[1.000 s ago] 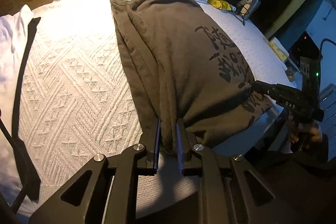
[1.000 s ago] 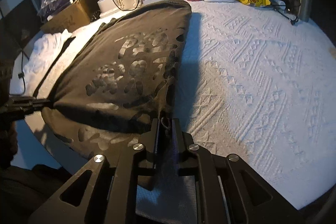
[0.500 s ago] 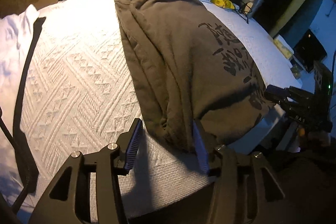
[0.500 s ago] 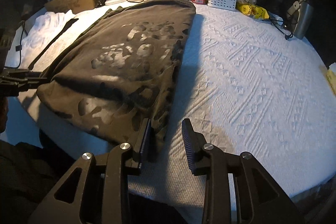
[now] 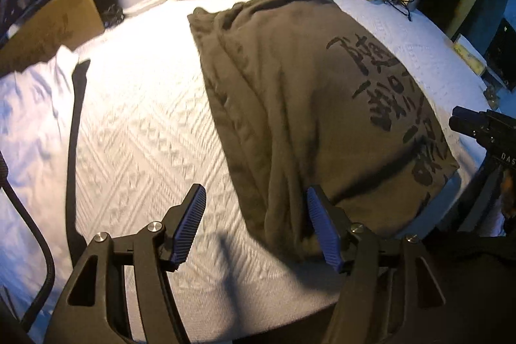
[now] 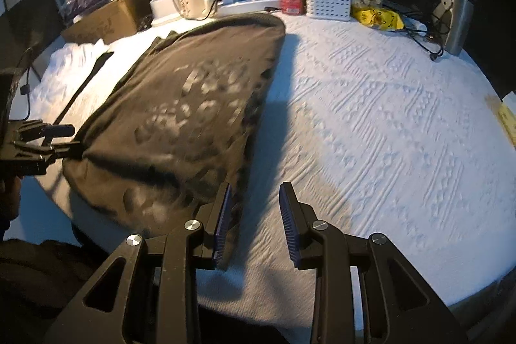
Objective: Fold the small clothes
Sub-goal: 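Open both tools and pull back from the shirt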
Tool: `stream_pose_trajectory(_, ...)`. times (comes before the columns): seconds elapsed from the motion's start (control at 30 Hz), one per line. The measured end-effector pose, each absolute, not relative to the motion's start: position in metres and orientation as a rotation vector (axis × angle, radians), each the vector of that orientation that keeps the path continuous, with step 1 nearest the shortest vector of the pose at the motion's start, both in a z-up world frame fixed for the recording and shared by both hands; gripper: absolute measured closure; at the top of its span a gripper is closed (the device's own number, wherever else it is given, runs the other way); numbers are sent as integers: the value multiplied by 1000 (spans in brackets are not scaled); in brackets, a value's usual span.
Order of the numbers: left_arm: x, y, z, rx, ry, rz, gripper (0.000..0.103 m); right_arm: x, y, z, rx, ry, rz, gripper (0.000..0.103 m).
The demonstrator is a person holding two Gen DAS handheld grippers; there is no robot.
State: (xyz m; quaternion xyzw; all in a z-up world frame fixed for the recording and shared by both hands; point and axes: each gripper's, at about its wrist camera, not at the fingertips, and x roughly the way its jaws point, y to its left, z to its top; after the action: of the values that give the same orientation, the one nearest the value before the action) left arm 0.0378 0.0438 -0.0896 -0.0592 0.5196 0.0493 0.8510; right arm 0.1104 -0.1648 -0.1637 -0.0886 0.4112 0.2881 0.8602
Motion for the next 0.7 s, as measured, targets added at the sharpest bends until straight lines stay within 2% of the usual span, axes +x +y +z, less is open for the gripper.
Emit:
stream_pose_trajectory(0.53, 93, 73, -71, -202, 1030, 119, 38, 173, -152, -145, -191, 855, 592, 70)
stream_pose_trajectory(0.63, 106, 81, -73, -209, 1023, 118, 38, 186, -148, -145, -188, 857, 586, 53)
stream_pose_trajectory(0.7, 115, 86, -73, -207, 1015, 120, 38, 194, -144, -144, -189, 862, 583, 51)
